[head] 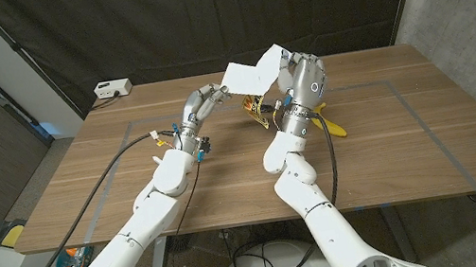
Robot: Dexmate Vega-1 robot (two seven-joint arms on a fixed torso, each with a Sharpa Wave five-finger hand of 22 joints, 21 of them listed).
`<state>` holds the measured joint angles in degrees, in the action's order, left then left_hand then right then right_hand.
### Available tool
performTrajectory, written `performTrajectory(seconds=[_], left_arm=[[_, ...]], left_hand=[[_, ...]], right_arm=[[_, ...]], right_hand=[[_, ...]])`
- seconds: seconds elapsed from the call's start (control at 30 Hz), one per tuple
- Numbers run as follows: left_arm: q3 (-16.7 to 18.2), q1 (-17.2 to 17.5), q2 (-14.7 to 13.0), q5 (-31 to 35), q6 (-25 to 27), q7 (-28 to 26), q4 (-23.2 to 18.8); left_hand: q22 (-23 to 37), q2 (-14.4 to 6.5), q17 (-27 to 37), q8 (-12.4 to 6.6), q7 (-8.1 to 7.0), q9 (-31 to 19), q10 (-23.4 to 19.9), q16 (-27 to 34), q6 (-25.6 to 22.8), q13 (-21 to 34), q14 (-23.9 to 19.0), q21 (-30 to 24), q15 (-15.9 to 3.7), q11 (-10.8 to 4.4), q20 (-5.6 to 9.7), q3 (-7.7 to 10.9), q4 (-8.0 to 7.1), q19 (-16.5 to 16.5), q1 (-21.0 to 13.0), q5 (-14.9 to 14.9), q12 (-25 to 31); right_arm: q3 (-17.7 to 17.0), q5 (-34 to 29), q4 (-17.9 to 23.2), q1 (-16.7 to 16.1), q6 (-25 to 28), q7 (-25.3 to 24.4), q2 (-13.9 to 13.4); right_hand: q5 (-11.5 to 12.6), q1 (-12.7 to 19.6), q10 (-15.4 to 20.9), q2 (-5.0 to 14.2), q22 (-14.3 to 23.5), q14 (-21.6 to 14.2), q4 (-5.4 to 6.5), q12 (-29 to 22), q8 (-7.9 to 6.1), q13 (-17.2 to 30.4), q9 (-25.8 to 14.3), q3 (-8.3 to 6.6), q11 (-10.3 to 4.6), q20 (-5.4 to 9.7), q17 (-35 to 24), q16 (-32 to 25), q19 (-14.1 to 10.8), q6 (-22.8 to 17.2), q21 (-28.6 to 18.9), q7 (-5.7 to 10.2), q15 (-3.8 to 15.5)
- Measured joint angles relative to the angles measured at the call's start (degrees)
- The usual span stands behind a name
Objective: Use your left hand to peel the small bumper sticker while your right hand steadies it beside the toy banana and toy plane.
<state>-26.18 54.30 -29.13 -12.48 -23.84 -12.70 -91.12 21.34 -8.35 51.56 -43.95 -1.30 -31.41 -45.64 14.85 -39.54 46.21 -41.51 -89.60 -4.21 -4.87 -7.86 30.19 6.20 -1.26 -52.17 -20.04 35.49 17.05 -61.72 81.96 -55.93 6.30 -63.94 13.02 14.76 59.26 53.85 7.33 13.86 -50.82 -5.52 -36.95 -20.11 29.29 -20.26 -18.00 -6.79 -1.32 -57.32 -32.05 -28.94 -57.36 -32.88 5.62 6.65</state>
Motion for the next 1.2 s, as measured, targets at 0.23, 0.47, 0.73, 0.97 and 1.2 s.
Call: performTrajectory(seconds=[0.23, 0.47, 0.73, 0.97, 1.2], left_arm=[[0.2, 0.7, 0.2, 1.7, 0.3, -1.7, -1.3], [0.2, 1.0, -0.6, 3.5, 1.1, -2.0, -2.7], [-0.4, 0.8, -3.4, 5.3, 3.3, 1.1, -4.9], [-0.6, 0.9, -4.9, 6.0, 4.6, 1.9, -6.7], [-0.4, 2.3, -5.7, 6.6, 6.7, 1.2, -9.0]], left_hand=[[-1.9, -0.9, -5.4, 10.33, -2.23, 9.2, 8.0, -3.4, 4.0, -8.0, 5.8, 1.6, 0.61, -1.94, -0.38, 1.2, -1.18, 2.8, -2.1, 9.4, -8.8], [-9.2, 10.4, -15.9, 24.08, -0.91, 17.4, 19.5, -4.5, 18.0, -15.7, 20.0, 8.1, 1.62, 1.24, -1.65, -3.06, -0.33, 10.3, 11.4, 10.1, -19.0], [-11.2, 13.9, -24.0, 31.05, 0.18, 20.2, 27.7, -4.5, 24.9, -20.2, 29.5, 13.7, 5.35, 5.0, -3.4, -7.36, -1.68, 11.3, 18.0, 9.8, -24.0], [-11.2, 13.5, -24.9, 31.08, 0.18, 20.2, 28.0, -4.5, 24.9, -20.7, 30.0, 14.2, 5.85, 5.27, -3.49, -7.6, -1.92, 11.4, 18.6, 9.8, -24.1], [-11.2, 13.2, -25.5, 31.08, 0.19, 20.2, 27.7, -4.5, 24.9, -21.0, 30.2, 14.6, 5.62, 5.03, -3.49, -7.6, -1.92, 11.4, 18.9, 9.8, -24.1]], right_arm=[[4.7, 5.5, 2.6, 0.2, 4.0, 0.0, -5.3], [9.6, 11.8, 5.8, 0.9, 9.3, 0.0, -10.6], [12.1, 16.3, 7.3, 1.3, 12.4, 0.0, -13.2], [12.4, 17.4, 7.7, 1.1, 12.5, 0.0, -13.6], [12.8, 18.5, 6.9, 1.3, 11.1, 0.0, -14.0]], right_hand=[[-2.2, -5.8, -9.9, -2.04, -1.9, 3.7, 0.92, 9.4, 8.51, -6.1, 5.3, 0.34, 0.97, -0.04, 8.9, 9.1, 0.1, 13.5, -1.1, 0.56, -0.62], [-1.8, -15.3, -21.2, -6.76, -2.7, 12.9, 4.36, 18.7, 10.18, -9.8, 8.2, 6.01, 2.88, -1.65, 15.8, 17.2, 3.5, 27.4, -0.8, -1.05, -2.88], [-1.5, -16.1, -23.1, -6.25, -3.0, 14.8, 4.74, 20.6, 9.77, -10.5, 8.6, 6.39, 3.9, -2.38, 17.3, 18.7, 4.3, 29.3, -0.3, -1.52, -3.11], [-1.2, -16.1, -23.1, -6.25, -3.0, 15.5, 4.74, 20.9, 9.29, -10.7, 8.6, 6.39, 3.9, -2.89, 17.7, 19.1, 4.8, 29.3, -0.3, -1.52, -3.25], [-1.2, -16.6, -23.1, -5.76, -2.9, 15.7, 4.98, 21.1, 9.07, -11.0, 8.5, 6.63, 3.9, -2.97, 17.8, 19.2, 4.9, 29.1, -0.3, -1.75, -3.39]])
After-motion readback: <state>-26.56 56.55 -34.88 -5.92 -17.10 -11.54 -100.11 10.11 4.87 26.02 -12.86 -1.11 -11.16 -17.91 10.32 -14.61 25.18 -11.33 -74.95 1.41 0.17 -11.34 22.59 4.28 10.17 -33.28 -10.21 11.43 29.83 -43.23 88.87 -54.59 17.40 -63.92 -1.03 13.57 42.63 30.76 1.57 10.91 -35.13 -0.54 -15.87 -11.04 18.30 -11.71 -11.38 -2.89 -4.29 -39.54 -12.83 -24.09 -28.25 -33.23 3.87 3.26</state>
